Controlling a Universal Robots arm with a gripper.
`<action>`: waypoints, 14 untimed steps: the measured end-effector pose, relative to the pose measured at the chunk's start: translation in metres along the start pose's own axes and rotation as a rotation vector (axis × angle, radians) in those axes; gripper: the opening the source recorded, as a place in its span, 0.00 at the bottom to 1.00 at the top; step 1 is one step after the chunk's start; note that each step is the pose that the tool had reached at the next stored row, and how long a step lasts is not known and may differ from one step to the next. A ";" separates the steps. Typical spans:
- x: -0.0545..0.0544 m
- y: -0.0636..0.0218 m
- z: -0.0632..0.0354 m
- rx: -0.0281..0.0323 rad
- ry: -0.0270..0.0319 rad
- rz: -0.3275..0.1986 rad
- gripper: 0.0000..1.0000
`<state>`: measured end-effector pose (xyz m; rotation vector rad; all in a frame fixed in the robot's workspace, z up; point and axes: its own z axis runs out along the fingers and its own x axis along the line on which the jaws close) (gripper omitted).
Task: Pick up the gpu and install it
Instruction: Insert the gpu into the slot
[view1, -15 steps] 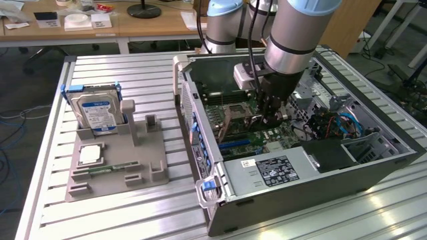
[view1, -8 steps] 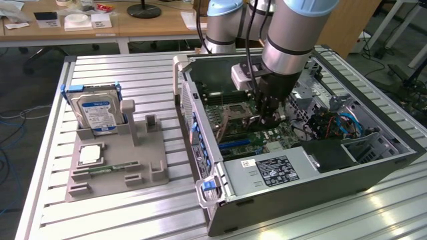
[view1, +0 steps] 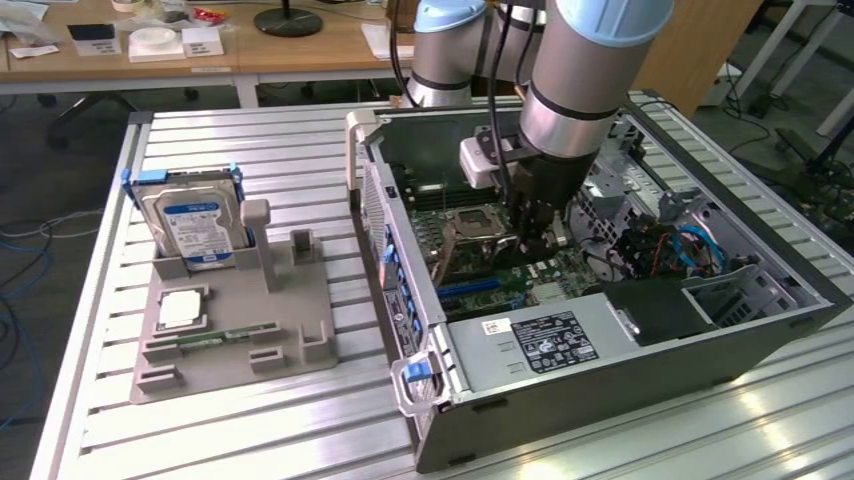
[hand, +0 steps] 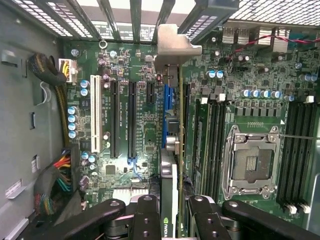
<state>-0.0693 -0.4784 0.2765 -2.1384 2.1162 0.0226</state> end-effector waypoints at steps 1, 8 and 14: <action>0.000 0.0007 0.0000 0.0001 0.0002 0.000 0.27; -0.001 0.0073 0.0007 0.0000 0.0004 0.000 0.27; -0.001 0.0100 0.0011 0.0004 0.0004 0.000 0.27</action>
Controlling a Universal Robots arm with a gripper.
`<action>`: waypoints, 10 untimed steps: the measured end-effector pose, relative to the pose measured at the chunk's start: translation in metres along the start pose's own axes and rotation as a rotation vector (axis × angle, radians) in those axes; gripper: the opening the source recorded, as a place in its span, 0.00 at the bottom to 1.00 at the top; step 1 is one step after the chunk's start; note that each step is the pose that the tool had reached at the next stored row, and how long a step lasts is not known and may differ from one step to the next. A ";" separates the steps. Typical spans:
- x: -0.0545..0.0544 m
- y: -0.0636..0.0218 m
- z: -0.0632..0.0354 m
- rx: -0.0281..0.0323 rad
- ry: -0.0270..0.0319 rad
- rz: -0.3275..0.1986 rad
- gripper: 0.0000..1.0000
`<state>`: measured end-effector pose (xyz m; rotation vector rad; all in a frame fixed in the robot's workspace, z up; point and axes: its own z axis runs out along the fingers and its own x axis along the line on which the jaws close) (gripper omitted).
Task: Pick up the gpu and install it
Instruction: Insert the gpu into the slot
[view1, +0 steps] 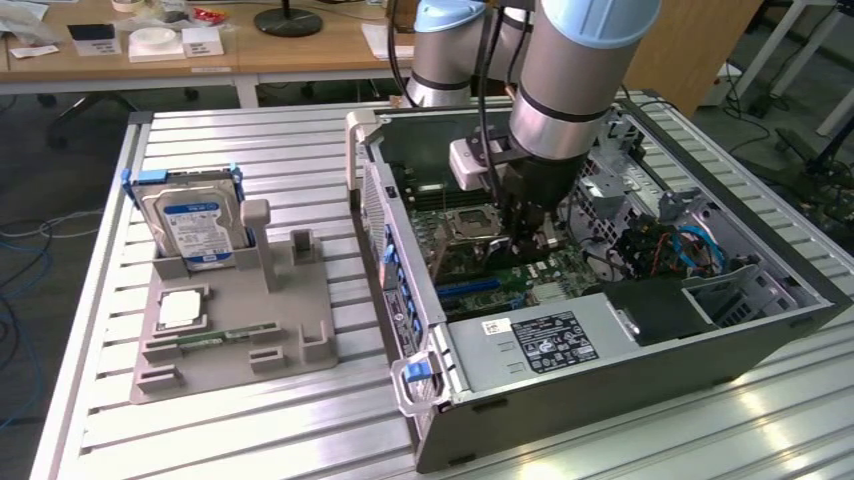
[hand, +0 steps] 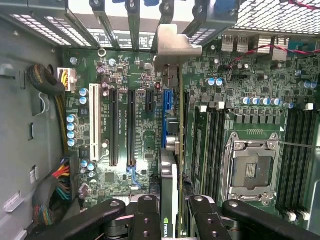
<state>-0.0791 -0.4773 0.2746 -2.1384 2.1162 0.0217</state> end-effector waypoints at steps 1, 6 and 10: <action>0.000 0.0007 0.0004 -0.0001 0.0005 0.000 0.27; 0.001 0.0013 0.0044 -0.0001 0.0028 0.000 0.27; 0.001 0.0028 0.0084 -0.0002 0.0033 0.000 0.27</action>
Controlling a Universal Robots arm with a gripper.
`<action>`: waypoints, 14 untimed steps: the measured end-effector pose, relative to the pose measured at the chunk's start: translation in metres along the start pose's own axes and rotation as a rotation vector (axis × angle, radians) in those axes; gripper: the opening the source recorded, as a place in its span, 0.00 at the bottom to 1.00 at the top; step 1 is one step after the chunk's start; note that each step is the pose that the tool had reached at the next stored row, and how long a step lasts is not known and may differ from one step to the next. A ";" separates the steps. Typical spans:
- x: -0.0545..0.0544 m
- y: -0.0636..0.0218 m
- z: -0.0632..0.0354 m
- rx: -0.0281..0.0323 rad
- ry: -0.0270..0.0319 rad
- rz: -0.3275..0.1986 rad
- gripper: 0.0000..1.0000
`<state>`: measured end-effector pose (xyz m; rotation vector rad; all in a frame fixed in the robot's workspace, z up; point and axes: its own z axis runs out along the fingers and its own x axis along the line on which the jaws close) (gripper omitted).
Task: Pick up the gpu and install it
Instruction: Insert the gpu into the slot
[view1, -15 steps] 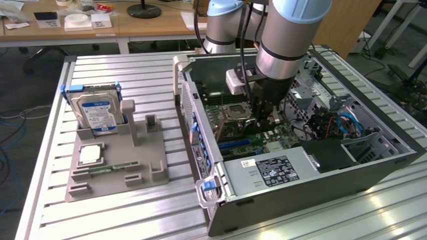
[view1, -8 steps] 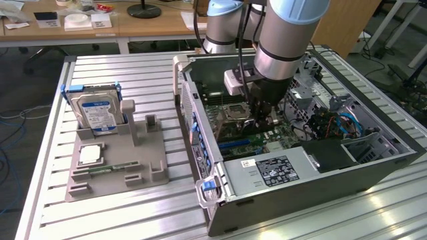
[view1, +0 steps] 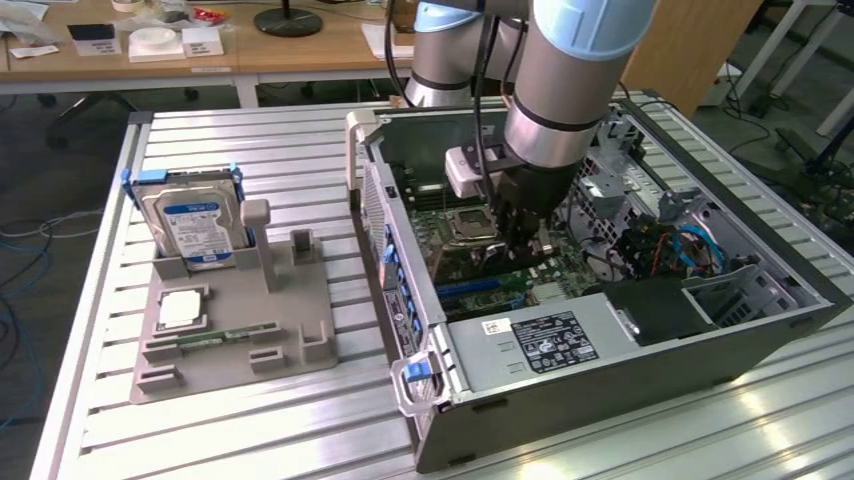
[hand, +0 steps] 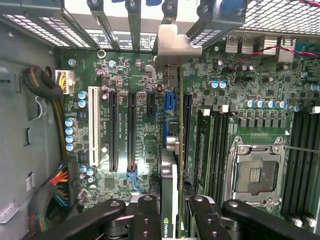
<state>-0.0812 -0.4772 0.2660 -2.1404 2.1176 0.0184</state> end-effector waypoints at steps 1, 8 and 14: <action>0.000 0.0000 0.0000 -0.0001 0.0004 0.000 0.27; 0.000 0.0026 0.0007 0.0001 0.0010 0.000 0.27; -0.001 0.0037 0.0054 0.0000 0.0070 0.000 0.27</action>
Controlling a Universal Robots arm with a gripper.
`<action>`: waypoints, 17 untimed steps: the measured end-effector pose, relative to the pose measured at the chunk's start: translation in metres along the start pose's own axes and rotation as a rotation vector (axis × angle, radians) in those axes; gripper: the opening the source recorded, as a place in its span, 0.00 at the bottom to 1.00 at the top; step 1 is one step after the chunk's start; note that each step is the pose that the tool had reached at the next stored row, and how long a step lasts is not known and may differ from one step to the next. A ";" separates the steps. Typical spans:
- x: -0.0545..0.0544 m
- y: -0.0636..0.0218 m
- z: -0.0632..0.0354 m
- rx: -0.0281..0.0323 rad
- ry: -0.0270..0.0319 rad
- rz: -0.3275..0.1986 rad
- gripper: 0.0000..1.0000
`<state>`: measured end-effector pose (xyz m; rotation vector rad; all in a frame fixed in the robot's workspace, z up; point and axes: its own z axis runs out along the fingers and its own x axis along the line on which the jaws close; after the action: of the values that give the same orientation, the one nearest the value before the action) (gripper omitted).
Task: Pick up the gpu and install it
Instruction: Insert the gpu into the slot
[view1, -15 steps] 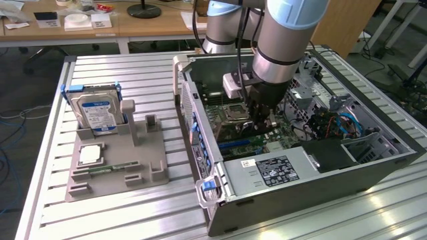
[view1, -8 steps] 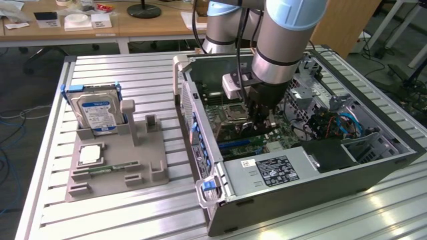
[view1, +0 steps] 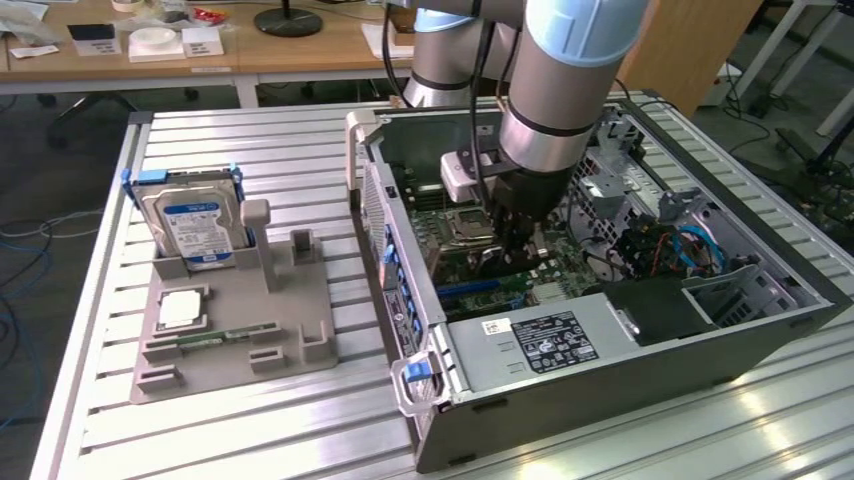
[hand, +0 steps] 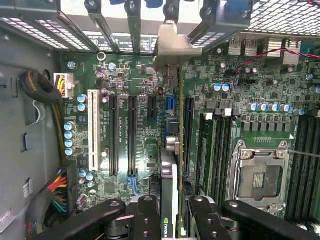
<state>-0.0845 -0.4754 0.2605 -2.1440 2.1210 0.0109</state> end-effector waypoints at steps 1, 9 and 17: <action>-0.001 0.0000 0.0002 0.0001 0.0000 0.000 0.27; -0.003 0.0013 0.0022 0.0006 0.0219 0.007 0.27; -0.004 0.0039 0.0031 0.0005 0.0219 0.007 0.27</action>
<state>-0.0883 -0.4708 0.2575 -2.1459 2.1405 -0.0125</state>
